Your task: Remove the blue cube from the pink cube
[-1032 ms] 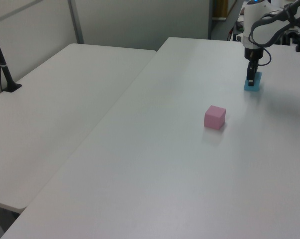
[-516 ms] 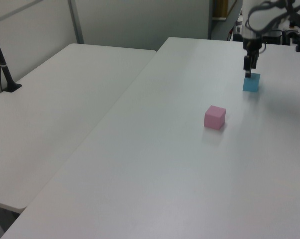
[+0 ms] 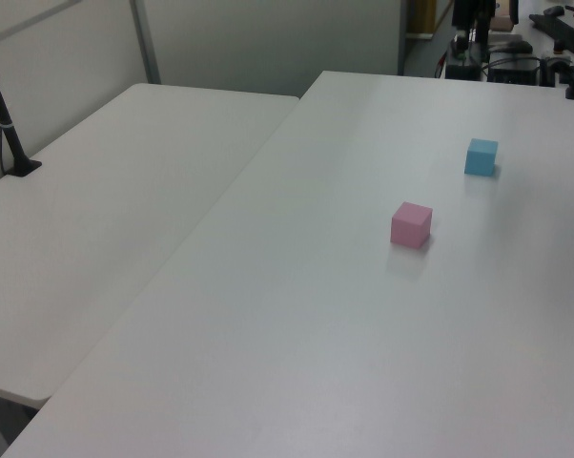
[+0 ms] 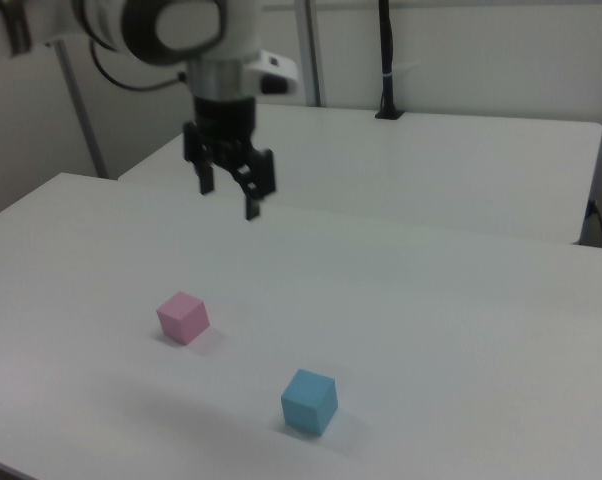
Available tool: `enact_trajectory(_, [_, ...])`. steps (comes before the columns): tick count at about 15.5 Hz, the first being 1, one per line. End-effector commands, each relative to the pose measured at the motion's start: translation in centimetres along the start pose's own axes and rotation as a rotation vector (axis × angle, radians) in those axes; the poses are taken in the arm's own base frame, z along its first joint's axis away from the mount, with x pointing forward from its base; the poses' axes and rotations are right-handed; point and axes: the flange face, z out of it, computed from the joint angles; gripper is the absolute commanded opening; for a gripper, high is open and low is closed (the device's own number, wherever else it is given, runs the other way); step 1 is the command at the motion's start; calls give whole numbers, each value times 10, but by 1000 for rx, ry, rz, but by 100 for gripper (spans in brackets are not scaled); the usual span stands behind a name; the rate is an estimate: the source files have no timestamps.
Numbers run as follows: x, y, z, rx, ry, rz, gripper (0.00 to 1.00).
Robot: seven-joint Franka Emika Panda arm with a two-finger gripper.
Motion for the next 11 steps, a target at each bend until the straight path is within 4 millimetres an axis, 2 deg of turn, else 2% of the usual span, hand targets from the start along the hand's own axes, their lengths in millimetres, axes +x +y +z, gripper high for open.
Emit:
enact_trajectory(1, [-28,-46,-28,-8,-3,76,100])
enact_trajectory(3, [-35,-65,-28,-11,-14,48,100])
enact_trajectory(5, [-35,-72,-32,-16,17,6,100])
enact_trajectory(8, [-22,-72,-34,-59,103,-159,100])
enact_trajectory(11, [-20,-65,-38,-76,131,-153,100])
